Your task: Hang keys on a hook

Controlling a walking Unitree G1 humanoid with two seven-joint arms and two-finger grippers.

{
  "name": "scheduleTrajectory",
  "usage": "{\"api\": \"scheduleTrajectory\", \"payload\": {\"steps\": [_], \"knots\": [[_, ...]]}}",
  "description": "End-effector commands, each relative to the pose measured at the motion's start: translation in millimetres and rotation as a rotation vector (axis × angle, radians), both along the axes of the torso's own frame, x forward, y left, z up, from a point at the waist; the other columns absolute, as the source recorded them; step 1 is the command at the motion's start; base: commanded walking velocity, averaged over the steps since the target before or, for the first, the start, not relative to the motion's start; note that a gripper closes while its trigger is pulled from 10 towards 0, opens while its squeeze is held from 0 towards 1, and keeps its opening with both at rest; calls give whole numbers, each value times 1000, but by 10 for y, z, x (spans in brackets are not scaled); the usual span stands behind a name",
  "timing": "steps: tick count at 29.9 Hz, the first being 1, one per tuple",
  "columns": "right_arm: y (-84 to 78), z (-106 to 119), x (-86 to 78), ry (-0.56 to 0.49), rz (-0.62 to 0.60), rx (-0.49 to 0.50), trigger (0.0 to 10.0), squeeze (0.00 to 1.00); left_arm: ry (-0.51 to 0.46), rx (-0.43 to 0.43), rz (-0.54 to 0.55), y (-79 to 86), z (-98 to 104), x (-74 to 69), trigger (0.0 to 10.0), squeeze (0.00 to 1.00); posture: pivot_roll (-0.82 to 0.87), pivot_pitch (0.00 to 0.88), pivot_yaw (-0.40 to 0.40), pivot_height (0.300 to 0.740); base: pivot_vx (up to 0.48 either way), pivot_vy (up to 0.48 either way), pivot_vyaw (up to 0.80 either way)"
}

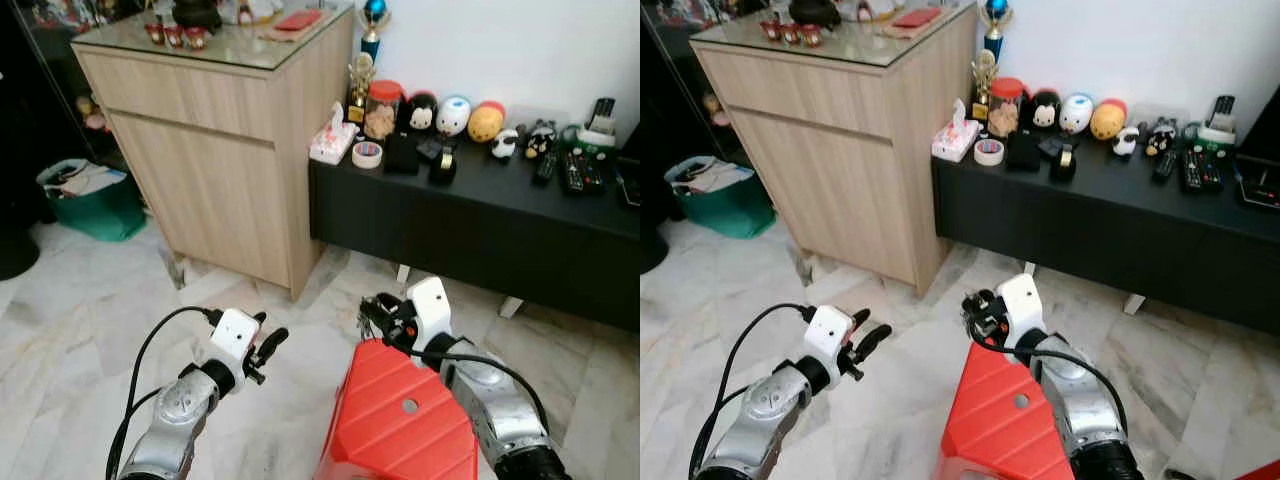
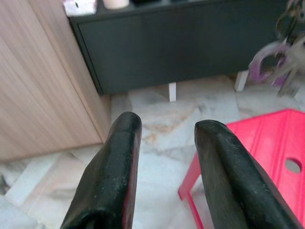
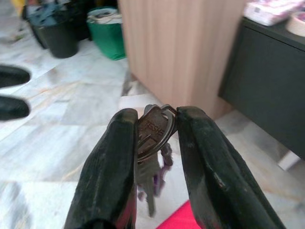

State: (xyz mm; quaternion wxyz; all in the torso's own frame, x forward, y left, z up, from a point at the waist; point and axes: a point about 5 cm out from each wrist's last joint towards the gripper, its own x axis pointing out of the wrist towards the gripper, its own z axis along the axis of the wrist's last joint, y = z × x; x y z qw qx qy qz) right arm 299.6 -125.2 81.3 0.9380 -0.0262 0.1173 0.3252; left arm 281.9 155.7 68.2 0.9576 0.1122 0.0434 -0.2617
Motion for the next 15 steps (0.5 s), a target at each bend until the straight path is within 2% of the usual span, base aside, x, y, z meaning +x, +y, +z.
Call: {"api": "scheduleTrajectory", "payload": {"steps": [1, 7, 10, 15], "knots": [[32, 71, 2, -15, 38, 1, 10000, 0, -9, 13, -36, -25, 68, 23, 10000, 0, 40, 0, -46, 723, 0, 0, 0], [53, 193, -7, -34, 165, -34, 10000, 0, -24, 17, -98, -74, 192, 60, 10000, 0, 40, 0, -45, 723, 0, 0, 0], [77, 276, -23, -62, 277, -92, 10000, 0, -14, 19, -185, -165, 267, 49, 10000, 0, 42, 0, -45, 723, 0, 0, 0], [66, 326, 13, -80, 311, -149, 10000, 0, -5, 16, -229, -210, 317, 52, 10000, 0, 44, 0, -45, 723, 0, 0, 0]]}}
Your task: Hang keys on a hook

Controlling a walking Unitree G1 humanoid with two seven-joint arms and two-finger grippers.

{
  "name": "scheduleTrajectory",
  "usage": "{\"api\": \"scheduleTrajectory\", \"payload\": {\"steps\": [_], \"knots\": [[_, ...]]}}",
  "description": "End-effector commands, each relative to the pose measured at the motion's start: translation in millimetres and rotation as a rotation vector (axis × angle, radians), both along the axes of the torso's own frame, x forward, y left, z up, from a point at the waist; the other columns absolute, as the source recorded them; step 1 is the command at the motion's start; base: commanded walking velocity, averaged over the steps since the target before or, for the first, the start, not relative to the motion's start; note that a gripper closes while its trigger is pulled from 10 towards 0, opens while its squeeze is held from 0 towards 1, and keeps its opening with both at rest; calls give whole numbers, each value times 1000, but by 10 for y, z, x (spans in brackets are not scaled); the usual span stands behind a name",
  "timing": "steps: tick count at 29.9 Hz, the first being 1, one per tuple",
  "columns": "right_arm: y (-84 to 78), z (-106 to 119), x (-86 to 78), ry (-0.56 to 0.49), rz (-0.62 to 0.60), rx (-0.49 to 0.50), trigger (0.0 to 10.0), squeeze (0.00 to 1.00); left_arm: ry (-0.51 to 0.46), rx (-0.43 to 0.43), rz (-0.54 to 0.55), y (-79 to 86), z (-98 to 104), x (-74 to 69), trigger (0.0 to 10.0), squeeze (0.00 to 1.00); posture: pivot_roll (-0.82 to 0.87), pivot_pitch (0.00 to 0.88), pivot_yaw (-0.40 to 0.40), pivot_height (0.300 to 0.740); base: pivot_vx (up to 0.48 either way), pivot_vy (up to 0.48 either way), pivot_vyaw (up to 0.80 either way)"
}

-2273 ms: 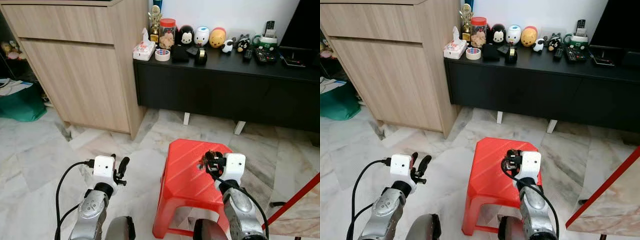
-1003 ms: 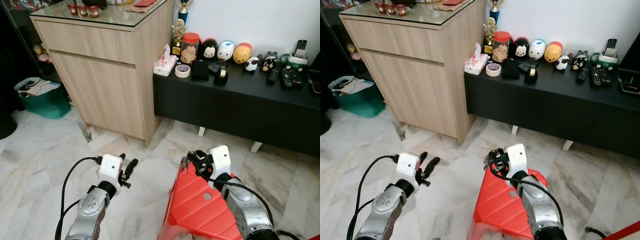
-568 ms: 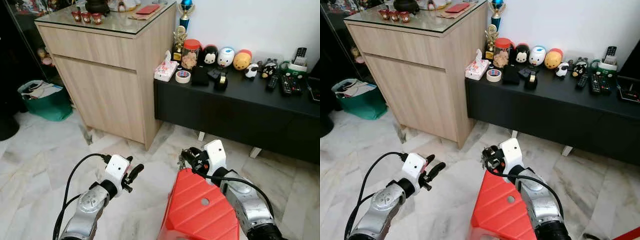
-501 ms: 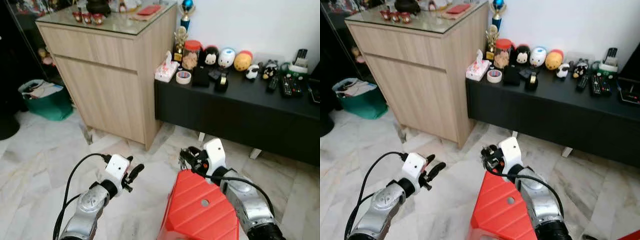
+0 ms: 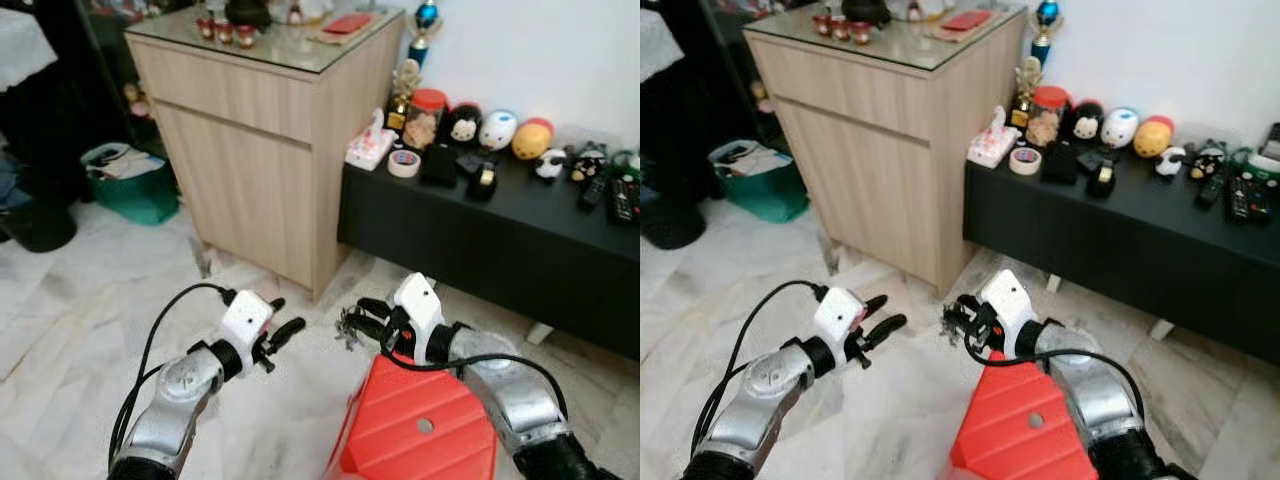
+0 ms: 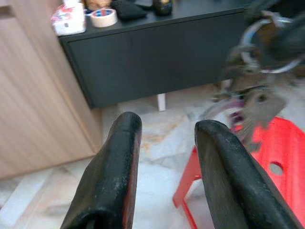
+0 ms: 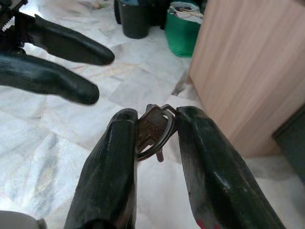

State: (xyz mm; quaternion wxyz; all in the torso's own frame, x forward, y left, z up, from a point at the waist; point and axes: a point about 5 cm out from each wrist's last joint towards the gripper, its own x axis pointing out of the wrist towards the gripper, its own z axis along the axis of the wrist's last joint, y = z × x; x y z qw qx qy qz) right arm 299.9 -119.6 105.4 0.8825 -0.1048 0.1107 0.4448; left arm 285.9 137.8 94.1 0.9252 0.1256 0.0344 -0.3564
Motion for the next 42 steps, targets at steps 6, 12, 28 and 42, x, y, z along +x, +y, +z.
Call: {"api": "scheduleTrajectory", "payload": {"steps": [6, 12, 28, 42], "knots": [[20, 198, 42, -67, 46, -33, 10000, 0, 41, -24, -77, -53, 84, -8, 10000, 0, 42, 0, -43, 723, 0, 0, 0], [116, 309, 21, -94, 73, -8, 10000, 0, 40, -19, -91, -83, 109, 17, 10000, 0, 40, 0, -37, 723, 0, 0, 0], [226, 370, -59, -97, 111, 2, 10000, 0, -43, -37, 58, -75, 196, 145, 10000, 0, 34, 0, -36, 723, 0, 0, 0], [222, 368, -48, -96, 101, -24, 10000, 0, -9, -35, 0, -89, 166, 88, 10000, 0, 35, 1, -30, 723, 0, 0, 0]]}}
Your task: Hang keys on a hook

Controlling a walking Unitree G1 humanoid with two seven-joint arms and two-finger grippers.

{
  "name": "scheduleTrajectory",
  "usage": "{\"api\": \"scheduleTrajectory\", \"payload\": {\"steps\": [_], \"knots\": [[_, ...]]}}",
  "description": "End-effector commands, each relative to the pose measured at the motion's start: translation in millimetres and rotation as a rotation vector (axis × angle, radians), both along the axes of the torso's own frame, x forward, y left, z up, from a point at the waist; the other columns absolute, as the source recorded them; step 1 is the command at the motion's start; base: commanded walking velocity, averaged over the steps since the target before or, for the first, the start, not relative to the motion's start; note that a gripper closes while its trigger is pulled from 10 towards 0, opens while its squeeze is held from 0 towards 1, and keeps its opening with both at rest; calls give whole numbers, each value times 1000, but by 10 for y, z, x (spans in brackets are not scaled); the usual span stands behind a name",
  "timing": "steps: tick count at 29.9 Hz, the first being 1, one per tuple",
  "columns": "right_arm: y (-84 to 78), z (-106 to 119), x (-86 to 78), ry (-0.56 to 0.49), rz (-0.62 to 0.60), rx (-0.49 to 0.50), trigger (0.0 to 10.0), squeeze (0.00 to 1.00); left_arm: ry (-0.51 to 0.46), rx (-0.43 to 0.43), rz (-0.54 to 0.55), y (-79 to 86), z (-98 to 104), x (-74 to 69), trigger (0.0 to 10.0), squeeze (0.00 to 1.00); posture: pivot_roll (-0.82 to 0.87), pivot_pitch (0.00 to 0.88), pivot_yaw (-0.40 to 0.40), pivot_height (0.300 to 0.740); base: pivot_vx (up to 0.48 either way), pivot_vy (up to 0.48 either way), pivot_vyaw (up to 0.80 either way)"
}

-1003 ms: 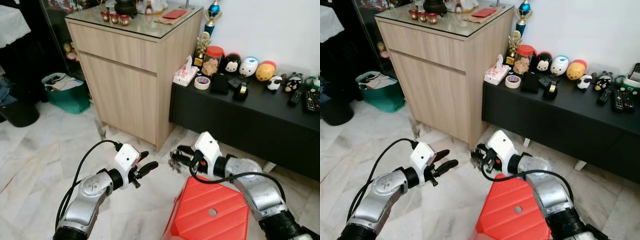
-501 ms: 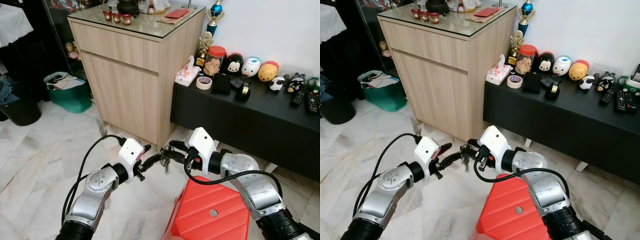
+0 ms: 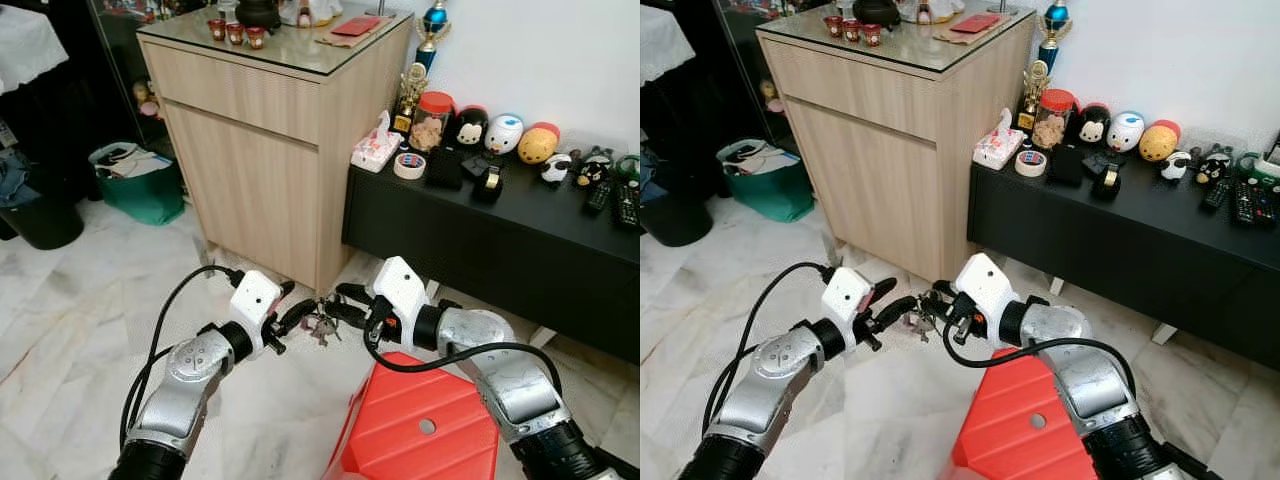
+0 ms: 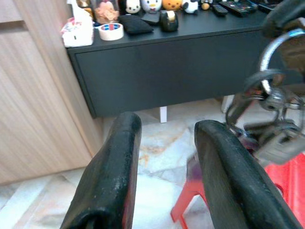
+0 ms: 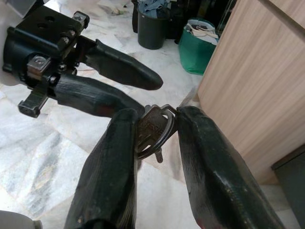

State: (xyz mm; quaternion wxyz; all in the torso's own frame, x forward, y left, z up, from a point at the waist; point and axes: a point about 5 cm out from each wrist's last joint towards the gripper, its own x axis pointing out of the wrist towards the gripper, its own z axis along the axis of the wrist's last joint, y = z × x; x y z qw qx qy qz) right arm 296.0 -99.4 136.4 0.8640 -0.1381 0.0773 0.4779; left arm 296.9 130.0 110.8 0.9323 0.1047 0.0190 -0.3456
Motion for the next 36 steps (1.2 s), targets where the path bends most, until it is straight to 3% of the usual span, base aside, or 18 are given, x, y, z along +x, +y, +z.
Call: {"api": "scheduleTrajectory", "payload": {"steps": [1, 5, 11, 19, 20, 21, 22, 28, 29, 30, 36], "knots": [[23, 60, -12, -19, 18, 0, 10000, 0, 20, 21, -36, -9, -19, -36, 10000, 0, 35, 1, -30, 723, 0, 0, 0], [42, 89, -20, -29, 35, -3, 10000, 0, 58, 54, -71, 24, -77, -68, 10000, 0, 37, 5, -28, 723, 0, 0, 0], [61, 119, -31, -37, 62, -6, 10000, 0, 63, 30, -37, 76, -95, -42, 10000, 0, 36, 6, -27, 723, 0, 0, 0], [50, 124, -87, -39, 128, -34, 10000, 0, 48, 90, -38, 247, -110, -21, 10000, 0, 31, 11, -21, 723, 0, 0, 0], [38, 116, -81, -41, 131, -48, 10000, 0, 48, 86, -54, 258, -98, -23, 10000, 447, 30, 13, -20, 723, 0, 0, 0], [34, 114, -79, -41, 133, -53, 10000, 0, 46, 83, -59, 258, -94, -24, 10000, 447, 30, 13, -20, 723, 0, 0, 0], [27, 111, -80, -43, 142, -64, 10000, 0, 50, 76, -72, 257, -89, -28, 10000, 1000, 30, 13, -20, 723, 0, 0, 0], [-22, 104, -84, -69, 213, -152, 10000, 0, 68, 118, -195, 240, -91, -84, 10000, 1000, 29, 13, -21, 723, 0, 0, 0], [-33, 106, -77, -74, 218, -165, 10000, 0, 69, 126, -210, 243, -89, -93, 10000, 714, 27, 18, -17, 723, 0, 0, 0], [-45, 110, -68, -81, 223, -180, 10000, 0, 73, 136, -227, 252, -91, -99, 10000, 0, 27, 18, -17, 723, 0, 0, 0], [-59, 131, -49, -105, 254, -215, 10000, 0, 96, 166, -289, 286, -103, -114, 10000, 0, 28, 21, -13, 723, 0, 0, 0]]}}
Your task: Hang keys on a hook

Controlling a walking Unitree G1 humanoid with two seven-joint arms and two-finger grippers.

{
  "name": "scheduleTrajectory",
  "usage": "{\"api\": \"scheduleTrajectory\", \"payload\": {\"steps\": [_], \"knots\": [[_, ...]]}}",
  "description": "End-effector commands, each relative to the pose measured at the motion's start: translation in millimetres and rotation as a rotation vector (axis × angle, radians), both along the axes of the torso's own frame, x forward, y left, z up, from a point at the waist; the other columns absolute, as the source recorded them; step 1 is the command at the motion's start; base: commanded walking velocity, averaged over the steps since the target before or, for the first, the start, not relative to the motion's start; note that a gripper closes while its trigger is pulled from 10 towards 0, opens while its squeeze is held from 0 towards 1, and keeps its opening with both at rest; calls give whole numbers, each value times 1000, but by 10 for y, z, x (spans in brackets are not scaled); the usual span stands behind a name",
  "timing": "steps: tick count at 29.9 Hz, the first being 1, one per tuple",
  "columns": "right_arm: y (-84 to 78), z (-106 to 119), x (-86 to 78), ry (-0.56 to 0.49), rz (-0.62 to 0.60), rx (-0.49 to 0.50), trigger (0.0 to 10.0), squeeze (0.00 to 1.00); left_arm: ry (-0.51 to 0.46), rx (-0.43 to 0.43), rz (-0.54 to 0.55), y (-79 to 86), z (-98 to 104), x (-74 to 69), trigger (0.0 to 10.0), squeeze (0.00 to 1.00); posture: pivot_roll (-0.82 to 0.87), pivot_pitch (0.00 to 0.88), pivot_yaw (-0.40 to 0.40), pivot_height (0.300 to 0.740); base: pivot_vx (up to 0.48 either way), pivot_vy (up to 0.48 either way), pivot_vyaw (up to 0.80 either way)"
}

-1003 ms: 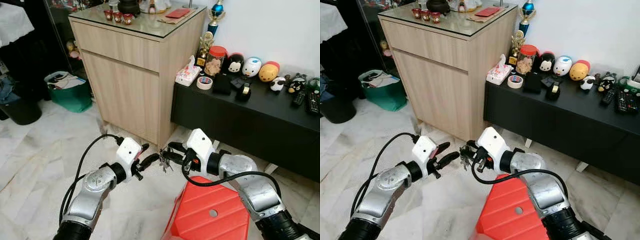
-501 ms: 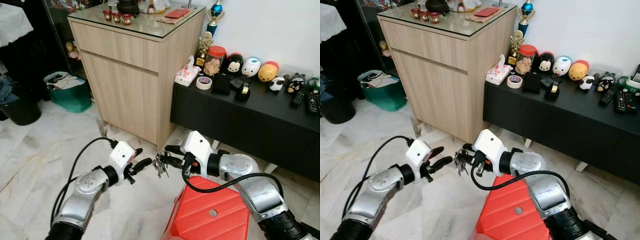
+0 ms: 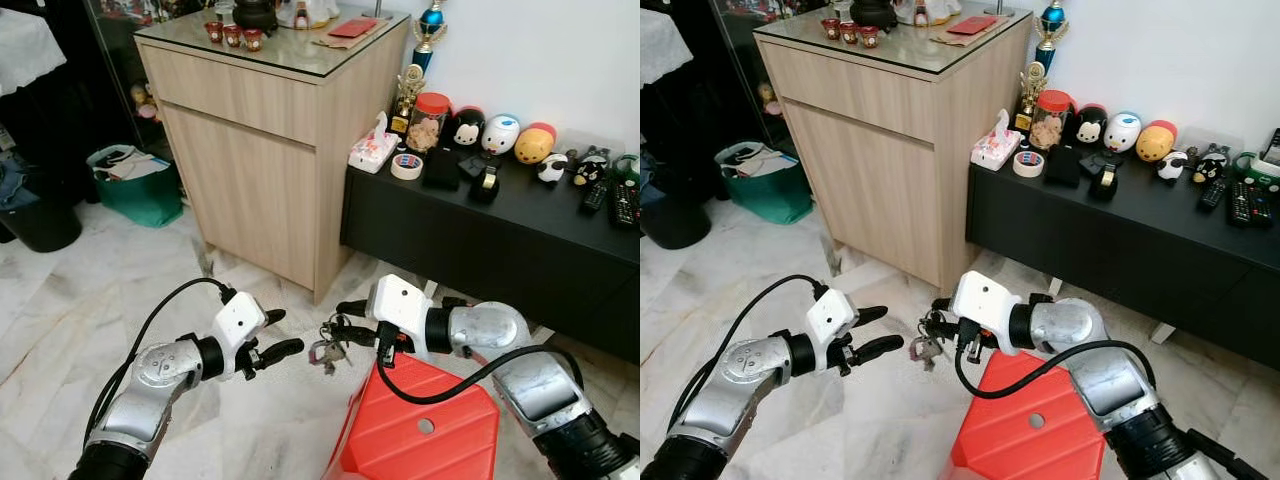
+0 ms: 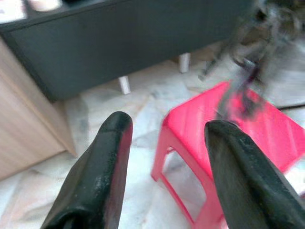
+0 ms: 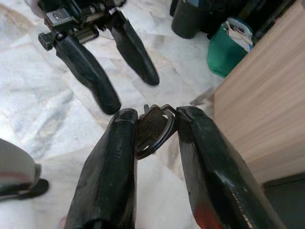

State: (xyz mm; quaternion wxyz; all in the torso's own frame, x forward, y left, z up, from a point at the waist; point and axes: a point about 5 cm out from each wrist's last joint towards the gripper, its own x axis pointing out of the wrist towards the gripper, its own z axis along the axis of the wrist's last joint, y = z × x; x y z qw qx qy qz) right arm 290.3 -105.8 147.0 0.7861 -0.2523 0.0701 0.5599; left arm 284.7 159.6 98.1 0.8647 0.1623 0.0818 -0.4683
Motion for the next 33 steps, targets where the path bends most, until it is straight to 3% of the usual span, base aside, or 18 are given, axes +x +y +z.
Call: {"api": "scheduleTrajectory", "payload": {"steps": [1, 13, 24, 33], "knots": [[16, 46, 19, -26, 29, -15, 10000, 0, 7, 13, -54, -10, 20, -1, 10000, 0, 26, 22, -11, 723, 0, 0, 0], [112, 139, -21, -67, 115, -25, 10000, 0, -65, 44, -93, -59, 77, 88, 10000, 0, 22, 23, -1, 723, 0, 0, 0], [161, 139, -14, -85, 131, -29, 10000, 0, 36, 56, -205, -115, 0, 32, 10000, 0, 21, 23, 4, 723, 0, 0, 0], [185, 130, -12, -90, 141, -34, 10000, 0, 60, 53, -220, -112, -23, 25, 10000, 0, 20, 25, 3, 723, 0, 0, 0]]}}
